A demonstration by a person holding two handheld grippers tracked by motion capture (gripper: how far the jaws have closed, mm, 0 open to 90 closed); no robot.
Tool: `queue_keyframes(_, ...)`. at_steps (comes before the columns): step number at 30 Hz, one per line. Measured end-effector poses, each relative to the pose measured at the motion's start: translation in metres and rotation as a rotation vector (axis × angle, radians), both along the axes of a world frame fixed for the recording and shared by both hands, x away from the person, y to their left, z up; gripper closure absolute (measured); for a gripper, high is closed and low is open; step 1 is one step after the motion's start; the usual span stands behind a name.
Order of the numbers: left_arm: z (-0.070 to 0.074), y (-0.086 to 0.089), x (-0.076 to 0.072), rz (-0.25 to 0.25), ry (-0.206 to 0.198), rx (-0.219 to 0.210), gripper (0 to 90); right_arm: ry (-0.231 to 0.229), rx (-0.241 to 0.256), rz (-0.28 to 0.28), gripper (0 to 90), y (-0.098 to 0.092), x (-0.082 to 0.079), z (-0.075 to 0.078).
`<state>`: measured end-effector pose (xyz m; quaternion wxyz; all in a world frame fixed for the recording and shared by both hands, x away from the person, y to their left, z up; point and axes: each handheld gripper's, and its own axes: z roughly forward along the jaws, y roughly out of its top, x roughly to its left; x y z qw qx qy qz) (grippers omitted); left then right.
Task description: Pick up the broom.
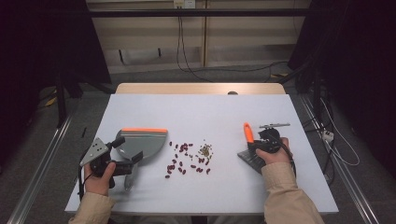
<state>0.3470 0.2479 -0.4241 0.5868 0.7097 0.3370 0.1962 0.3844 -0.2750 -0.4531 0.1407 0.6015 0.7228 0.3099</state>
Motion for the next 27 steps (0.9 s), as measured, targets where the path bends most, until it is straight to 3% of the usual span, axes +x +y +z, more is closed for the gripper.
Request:
queue_keyframes(2, 0.0, 0.0, 0.0, 0.001, -0.003, -0.006, 3.9, -0.011, -0.03, 0.006, 67.4, 0.003, -0.001, 0.001)
queue_keyframes(5, 0.002, 0.0, -0.001, 0.005, -0.005, -0.015, 3.9, -0.023, -0.033, 0.006, 67.5, 0.003, -0.003, 0.0)
queue_keyframes(11, 0.004, 0.0, -0.002, 0.004, -0.014, -0.019, 3.9, -0.024, -0.002, -0.008, 67.6, 0.0, -0.003, 0.002)
queue_keyframes(18, 0.007, -0.005, -0.002, 0.001, -0.023, -0.02, 3.9, -0.093, 0.079, 0.002, 69.3, 0.0, -0.005, 0.009)
queue_keyframes(20, 0.008, -0.007, -0.002, -0.001, -0.024, -0.025, 3.9, -0.124, 0.13, -0.004, 69.4, -0.002, -0.007, 0.013)
queue_keyframes(24, 0.009, -0.01, -0.001, -0.011, -0.028, -0.02, 3.9, -0.131, 0.142, -0.005, 69.5, -0.002, -0.007, 0.013)
queue_keyframes(27, 0.011, -0.011, -0.001, -0.013, -0.032, -0.026, 3.9, -0.174, 0.188, -0.009, 69.8, -0.003, -0.01, 0.02)
